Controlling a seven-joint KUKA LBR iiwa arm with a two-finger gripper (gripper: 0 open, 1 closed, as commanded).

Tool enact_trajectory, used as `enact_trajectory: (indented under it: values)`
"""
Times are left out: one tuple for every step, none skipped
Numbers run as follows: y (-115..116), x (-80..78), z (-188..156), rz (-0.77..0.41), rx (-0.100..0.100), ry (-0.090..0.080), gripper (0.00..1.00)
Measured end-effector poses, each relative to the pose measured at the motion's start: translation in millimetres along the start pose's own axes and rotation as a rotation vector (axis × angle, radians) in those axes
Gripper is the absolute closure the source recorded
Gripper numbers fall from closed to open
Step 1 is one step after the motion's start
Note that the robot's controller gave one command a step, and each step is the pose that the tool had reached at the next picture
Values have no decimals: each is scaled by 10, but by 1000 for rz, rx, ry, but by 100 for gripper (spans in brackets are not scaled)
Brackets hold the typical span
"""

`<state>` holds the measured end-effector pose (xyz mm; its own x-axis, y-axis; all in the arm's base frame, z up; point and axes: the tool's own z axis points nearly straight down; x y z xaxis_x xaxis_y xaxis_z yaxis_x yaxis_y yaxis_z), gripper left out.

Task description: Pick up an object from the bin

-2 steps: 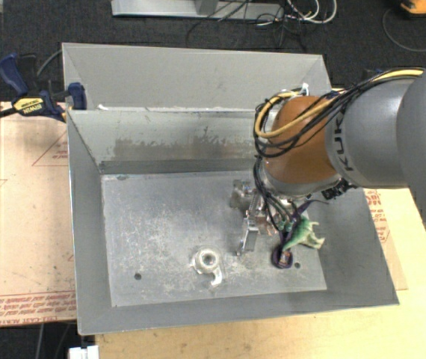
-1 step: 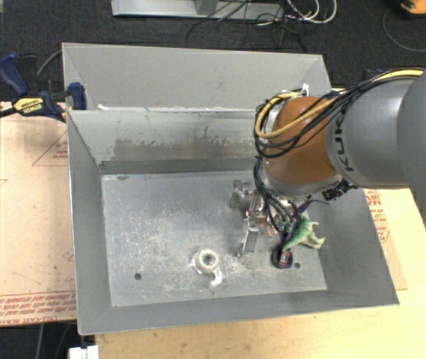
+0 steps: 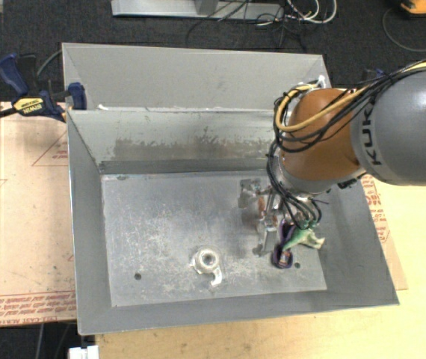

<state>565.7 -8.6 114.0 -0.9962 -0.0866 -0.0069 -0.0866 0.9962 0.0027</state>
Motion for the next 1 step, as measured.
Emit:
enact_trajectory:
  values:
    - [-576, -122, 357, 87, -3, -3, 0]
